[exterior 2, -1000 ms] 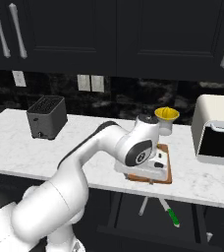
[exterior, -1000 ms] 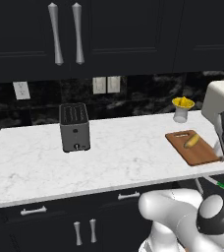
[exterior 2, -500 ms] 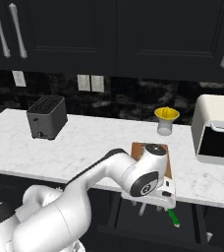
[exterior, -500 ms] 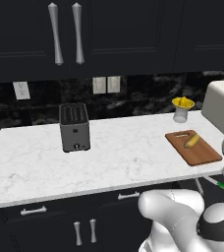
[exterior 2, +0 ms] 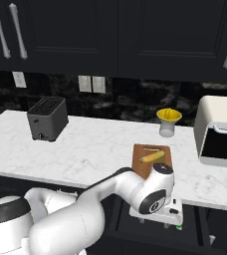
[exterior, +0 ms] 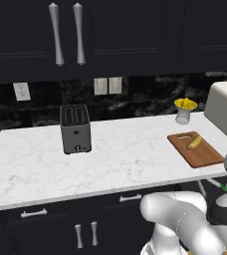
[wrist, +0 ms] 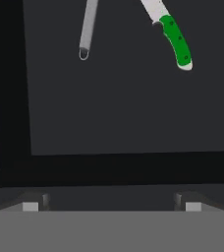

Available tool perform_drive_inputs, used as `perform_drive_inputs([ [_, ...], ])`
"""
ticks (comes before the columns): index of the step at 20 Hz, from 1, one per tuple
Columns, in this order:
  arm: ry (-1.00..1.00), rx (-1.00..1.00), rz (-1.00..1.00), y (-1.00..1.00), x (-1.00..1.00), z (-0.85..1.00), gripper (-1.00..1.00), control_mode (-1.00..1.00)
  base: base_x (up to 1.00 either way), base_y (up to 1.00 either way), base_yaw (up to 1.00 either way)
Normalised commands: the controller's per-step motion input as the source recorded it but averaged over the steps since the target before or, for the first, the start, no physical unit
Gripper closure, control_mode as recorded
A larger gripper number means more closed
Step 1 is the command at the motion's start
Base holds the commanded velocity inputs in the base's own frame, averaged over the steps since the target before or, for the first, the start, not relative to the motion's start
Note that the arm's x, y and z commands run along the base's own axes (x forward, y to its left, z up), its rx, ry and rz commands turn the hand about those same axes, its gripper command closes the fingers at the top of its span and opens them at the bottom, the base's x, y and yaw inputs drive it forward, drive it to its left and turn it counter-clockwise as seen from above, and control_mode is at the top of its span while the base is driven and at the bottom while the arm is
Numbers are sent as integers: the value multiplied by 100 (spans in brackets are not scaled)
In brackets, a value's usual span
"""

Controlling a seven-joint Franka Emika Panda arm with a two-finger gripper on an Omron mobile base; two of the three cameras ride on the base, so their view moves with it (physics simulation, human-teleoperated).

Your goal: Place the appropriate cutting tool for cutting the cucumber skin on the cutting board.

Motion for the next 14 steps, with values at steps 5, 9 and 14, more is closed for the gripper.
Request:
perform_drive_inputs([
  [5, 0, 2, 0, -3, 11, -51, -100, -100, 0, 0, 0],
  [9, 0, 3, 0, -17, -11, -32, -100, -100, 0, 0, 0],
  [14, 0, 0, 0, -6, -14, -27, -100, -100, 0, 0, 0],
])
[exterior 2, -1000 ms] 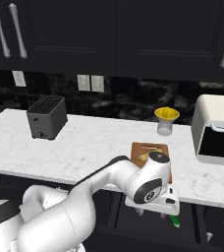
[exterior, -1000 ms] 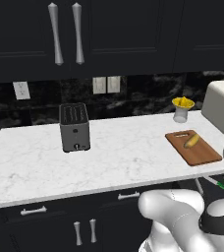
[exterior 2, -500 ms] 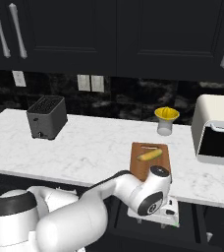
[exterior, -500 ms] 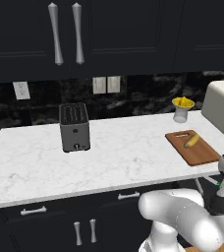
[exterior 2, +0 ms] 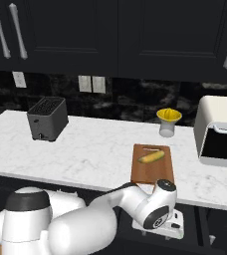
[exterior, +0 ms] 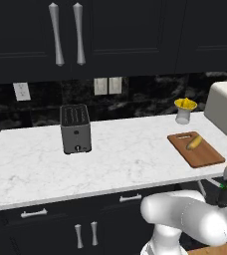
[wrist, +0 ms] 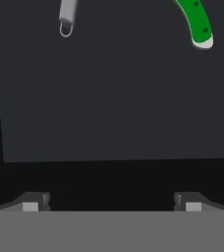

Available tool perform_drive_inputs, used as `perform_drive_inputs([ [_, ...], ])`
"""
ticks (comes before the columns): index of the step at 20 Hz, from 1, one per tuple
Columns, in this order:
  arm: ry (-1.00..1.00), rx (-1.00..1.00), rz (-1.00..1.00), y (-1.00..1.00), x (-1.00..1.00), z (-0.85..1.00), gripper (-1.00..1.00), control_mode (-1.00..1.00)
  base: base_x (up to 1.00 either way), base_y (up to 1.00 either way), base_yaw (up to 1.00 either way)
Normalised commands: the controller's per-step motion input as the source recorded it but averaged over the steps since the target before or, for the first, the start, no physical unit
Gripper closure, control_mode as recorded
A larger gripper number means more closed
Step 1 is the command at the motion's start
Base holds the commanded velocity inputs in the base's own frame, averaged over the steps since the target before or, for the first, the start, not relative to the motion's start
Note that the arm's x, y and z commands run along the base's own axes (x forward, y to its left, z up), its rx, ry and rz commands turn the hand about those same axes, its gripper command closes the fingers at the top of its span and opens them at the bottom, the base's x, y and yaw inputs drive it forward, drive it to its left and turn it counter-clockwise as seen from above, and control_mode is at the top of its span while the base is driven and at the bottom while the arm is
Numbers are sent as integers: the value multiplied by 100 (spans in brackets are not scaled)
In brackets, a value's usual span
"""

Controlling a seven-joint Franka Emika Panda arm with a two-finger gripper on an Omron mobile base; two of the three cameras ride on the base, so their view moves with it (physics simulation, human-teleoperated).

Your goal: Place the appropriate cutting tool for cutting the cucumber skin on the cutting board.

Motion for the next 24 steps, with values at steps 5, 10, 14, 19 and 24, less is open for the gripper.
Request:
perform_drive_inputs([
  [5, 0, 0, 0, 0, -8, -7, -100, -100, 0, 0, 0],
  [10, 0, 0, 0, 0, -44, 0, -100, -100, 0, 0, 0],
  [14, 2, 0, 0, 0, -68, -8, -100, -100, 0, 0, 0],
  [19, 3, 0, 0, 0, -53, -20, -100, -100, 0, 0, 0],
  [24, 0, 0, 0, 2, -11, -8, -100, -100, 0, 0, 0],
])
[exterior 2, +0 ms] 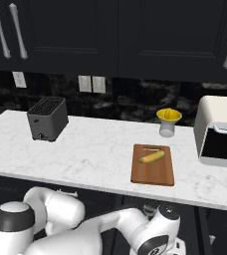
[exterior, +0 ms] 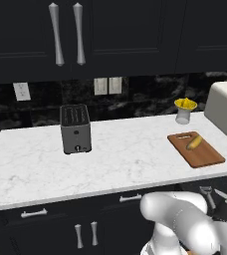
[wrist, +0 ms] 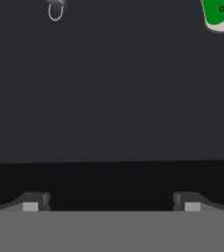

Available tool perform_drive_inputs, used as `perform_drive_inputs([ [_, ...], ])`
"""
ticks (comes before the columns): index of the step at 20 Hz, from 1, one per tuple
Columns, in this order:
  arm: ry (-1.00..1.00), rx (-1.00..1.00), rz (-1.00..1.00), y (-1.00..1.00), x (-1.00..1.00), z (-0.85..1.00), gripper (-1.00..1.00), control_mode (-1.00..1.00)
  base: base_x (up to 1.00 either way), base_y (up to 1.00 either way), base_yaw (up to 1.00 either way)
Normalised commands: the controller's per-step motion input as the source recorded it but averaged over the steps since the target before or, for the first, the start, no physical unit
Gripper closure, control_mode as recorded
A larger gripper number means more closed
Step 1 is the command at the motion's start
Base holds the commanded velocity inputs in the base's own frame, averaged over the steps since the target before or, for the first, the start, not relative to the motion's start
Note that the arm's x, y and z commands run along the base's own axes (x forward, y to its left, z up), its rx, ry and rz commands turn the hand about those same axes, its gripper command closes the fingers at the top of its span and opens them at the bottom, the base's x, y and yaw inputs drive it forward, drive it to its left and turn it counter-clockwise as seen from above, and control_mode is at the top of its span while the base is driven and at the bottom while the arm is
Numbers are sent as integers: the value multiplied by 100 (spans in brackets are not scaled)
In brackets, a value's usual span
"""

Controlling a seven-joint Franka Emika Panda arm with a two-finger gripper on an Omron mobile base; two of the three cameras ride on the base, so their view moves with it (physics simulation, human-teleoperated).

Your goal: Place the appropriate cutting tool for cutting the cucumber skin on the cutting board.

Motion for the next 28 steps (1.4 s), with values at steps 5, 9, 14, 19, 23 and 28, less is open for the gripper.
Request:
perform_drive_inputs([
  [5, 0, 0, 0, 12, 11, 60, -100, -100, 0, 0, 0],
  [9, 0, 0, 0, 0, 33, 63, -100, -100, 0, 0, 0],
  [14, -6, 0, 0, 2, 51, 4, -100, -100, 0, 0, 0],
  [19, -17, 3, 0, 5, 61, -28, -100, -100, 0, 0, 0],
  [23, -30, 4, 0, 0, 7, -59, -100, -100, 0, 0, 0],
  [28, -21, 9, -4, 0, 2, -38, -100, -100, 0, 0, 0],
])
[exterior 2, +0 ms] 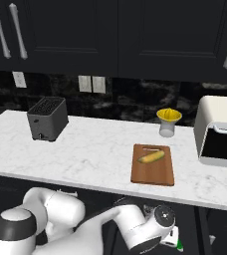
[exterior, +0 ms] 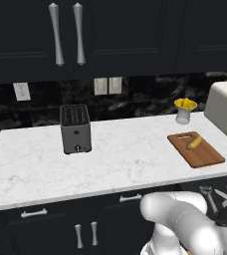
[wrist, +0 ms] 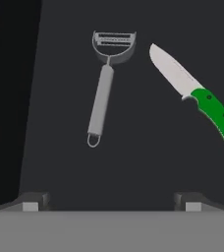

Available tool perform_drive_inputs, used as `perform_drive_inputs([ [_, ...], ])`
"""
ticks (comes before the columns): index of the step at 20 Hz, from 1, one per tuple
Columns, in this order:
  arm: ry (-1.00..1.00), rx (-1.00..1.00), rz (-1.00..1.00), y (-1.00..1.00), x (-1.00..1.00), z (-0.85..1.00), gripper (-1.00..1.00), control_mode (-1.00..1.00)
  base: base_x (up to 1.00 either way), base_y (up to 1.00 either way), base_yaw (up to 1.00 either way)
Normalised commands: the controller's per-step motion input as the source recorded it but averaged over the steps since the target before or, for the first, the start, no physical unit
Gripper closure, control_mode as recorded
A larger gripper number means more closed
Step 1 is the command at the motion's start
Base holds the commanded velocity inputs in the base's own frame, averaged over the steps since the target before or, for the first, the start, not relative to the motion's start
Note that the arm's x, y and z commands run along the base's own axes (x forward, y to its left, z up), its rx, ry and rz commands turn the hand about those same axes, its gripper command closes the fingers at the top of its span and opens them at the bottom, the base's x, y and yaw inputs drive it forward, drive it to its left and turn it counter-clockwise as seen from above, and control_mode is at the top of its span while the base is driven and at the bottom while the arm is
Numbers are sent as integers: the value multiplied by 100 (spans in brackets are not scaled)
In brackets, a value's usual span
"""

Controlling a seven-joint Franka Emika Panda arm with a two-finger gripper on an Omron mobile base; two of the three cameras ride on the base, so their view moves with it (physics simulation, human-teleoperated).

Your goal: Place the appropriate cutting tool for cutting the cucumber skin on the cutting board.

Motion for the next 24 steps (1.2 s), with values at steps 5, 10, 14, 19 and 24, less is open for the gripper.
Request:
perform_drive_inputs([
  [5, -2, 11, -11, -2, 21, 3, -100, -100, 0, 0, 0],
  [10, 8, 12, -8, -4, 13, 20, -100, -100, 0, 0, 0],
  [14, 14, 9, -5, 0, 15, 3, -100, -100, 0, 0, 0],
  [19, 13, 0, 0, 0, 25, 0, -100, -100, 0, 0, 0],
  [24, 5, -1, 0, 0, 18, -6, -100, -100, 0, 0, 0],
])
